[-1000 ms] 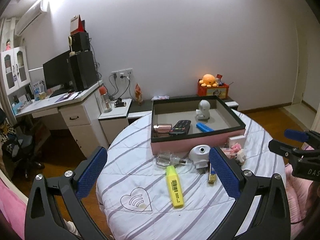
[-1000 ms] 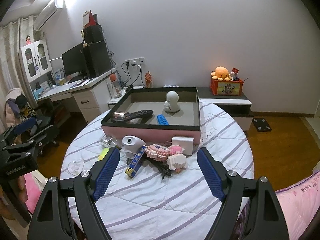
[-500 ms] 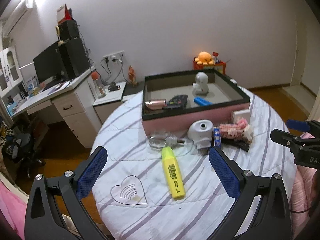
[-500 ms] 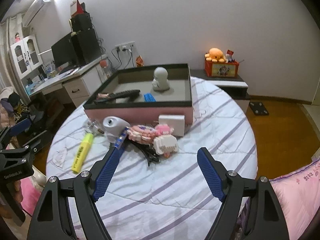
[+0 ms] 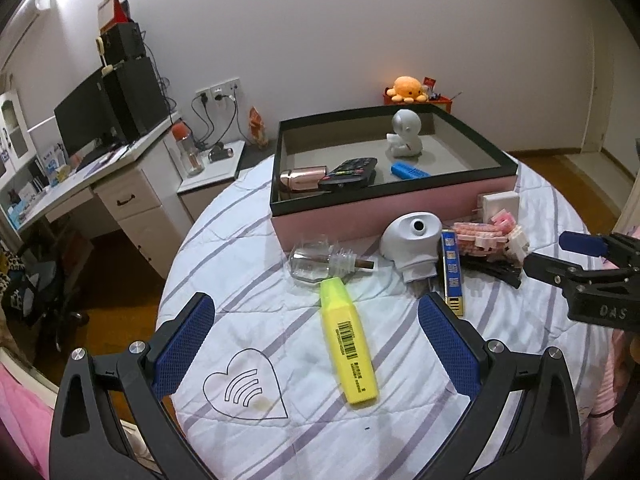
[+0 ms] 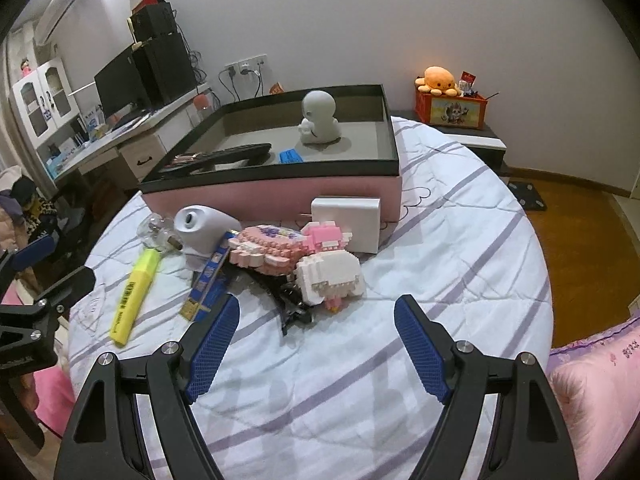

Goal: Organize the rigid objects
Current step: 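Withdraw both tools from the box toward the remaining objects, then lower the right gripper around the pink block toy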

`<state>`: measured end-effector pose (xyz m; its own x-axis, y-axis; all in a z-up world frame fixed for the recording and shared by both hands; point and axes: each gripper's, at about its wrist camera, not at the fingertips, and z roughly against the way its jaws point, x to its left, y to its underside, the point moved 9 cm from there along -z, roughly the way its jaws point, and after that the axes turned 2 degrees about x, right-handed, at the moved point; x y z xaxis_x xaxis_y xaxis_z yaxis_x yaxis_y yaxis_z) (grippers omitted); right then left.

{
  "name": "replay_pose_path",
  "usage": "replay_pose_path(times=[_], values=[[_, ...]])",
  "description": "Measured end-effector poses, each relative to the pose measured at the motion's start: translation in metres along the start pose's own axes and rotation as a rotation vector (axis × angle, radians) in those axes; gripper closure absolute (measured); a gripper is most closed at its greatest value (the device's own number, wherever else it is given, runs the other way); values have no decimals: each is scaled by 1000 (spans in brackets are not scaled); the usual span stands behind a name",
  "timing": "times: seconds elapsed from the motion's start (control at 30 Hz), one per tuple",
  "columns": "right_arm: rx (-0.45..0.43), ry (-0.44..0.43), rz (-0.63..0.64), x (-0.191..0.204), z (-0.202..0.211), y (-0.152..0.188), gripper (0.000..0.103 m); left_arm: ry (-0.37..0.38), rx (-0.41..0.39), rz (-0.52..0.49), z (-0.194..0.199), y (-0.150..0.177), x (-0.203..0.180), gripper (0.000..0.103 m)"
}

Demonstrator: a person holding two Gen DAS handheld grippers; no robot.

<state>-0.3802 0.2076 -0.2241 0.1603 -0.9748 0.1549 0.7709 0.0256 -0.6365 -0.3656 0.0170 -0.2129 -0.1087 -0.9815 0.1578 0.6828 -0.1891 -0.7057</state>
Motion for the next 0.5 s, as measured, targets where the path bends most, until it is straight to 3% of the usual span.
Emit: replay_pose_path(times=[0.2,0.27,0.33,0.5], values=[[27,-34,-12,-7,-19,-2,22,1,22,-22,-12,1,-3,0],[29,-61,-23,-9,-24,-4,28,4,30,-26,-16,1,-5,0],[37,-87,-29,-8,-27,-6,41,2,35,-30,-19,1,-6,0],[57,-129,-28,-7,-38,-8,48,16,37,-37,-23,-2,-13,0]])
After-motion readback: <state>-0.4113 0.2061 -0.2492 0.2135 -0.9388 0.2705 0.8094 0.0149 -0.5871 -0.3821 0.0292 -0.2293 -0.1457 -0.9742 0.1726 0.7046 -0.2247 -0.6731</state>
